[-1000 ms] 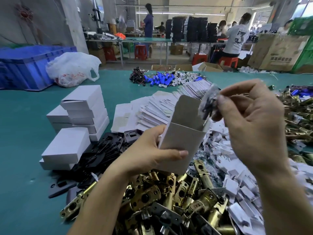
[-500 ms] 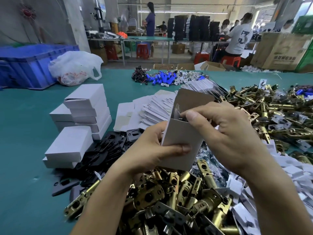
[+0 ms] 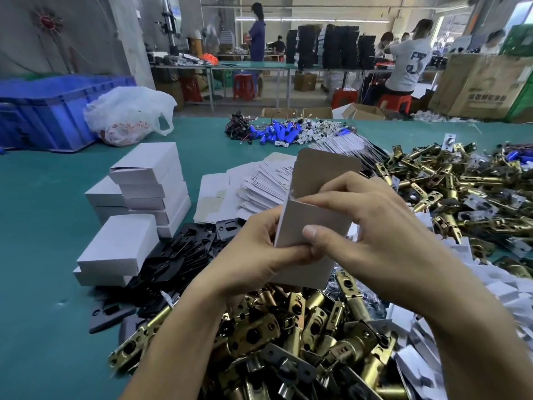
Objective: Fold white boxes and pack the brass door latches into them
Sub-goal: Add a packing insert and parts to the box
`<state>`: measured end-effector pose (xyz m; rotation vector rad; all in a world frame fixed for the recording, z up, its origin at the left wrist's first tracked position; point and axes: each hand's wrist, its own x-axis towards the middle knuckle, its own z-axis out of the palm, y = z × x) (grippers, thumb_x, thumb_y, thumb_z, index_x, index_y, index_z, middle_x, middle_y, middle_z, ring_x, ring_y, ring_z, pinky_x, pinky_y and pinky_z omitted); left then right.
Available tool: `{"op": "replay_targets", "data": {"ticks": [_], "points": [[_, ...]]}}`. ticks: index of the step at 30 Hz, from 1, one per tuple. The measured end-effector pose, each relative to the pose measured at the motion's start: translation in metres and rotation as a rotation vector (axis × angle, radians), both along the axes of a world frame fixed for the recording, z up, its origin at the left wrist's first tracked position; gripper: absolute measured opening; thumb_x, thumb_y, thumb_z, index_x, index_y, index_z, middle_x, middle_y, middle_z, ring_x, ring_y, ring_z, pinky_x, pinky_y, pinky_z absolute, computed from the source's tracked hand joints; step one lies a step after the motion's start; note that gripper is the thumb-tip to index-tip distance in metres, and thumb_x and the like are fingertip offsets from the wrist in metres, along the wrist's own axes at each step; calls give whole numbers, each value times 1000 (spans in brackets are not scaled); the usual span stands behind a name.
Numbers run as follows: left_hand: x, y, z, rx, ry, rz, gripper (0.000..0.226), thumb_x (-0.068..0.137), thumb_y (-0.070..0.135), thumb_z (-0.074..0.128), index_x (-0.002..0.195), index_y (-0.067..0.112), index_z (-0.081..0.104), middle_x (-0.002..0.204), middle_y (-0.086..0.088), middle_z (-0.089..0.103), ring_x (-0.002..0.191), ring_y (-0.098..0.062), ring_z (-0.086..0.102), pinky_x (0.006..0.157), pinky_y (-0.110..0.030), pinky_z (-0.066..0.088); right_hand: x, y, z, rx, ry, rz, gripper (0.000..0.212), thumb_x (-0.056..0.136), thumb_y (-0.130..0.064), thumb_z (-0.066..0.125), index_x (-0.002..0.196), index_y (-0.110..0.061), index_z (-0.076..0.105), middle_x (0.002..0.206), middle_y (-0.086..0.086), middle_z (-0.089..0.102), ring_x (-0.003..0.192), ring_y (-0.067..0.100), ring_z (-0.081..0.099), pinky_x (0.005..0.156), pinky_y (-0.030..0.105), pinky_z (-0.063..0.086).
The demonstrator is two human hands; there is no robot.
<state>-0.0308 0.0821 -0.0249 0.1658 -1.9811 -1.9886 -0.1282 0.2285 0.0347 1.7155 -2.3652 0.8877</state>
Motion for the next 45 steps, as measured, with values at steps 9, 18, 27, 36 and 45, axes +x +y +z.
{"op": "replay_targets", "data": {"ticks": [9,18,27,36,45], "points": [[0,0,-2,-68,4,29,26,79,11,76,98,29,75,94,-1,77,83,-11,71,68,-24,57,2,-9,-9,106,19,-124,35,76,-62,51,92,-33,63,91,-12,41,93,14,42,83,36,35],[0,-5,-2,-27,57,78,29,78,18,77,103,34,75,101,0,78,91,-13,73,73,-27,59,-6,-6,-10,-327,-231,30,37,79,-18,77,110,-35,68,102,-10,63,83,4,58,69,28,49],[-1,-1,0,50,112,109,44,83,32,77,117,44,51,112,-7,75,95,-31,75,65,-45,62,-21,-5,-19,-592,-595,-94,39,74,-26,82,109,-29,64,112,-3,67,84,8,73,69,31,62],[-3,0,-4,-149,231,51,69,96,21,64,132,71,34,113,-7,71,94,-23,75,69,-34,61,-31,-9,-26,-544,-769,108,17,76,-23,73,93,-19,74,89,-1,76,85,13,73,66,27,60],[-3,-4,-4,-64,163,45,43,94,24,63,117,55,44,99,-4,75,82,-26,75,57,-35,60,-30,-12,-30,-550,-705,257,20,80,-23,71,99,-28,70,97,5,68,84,10,69,75,38,58]]}}
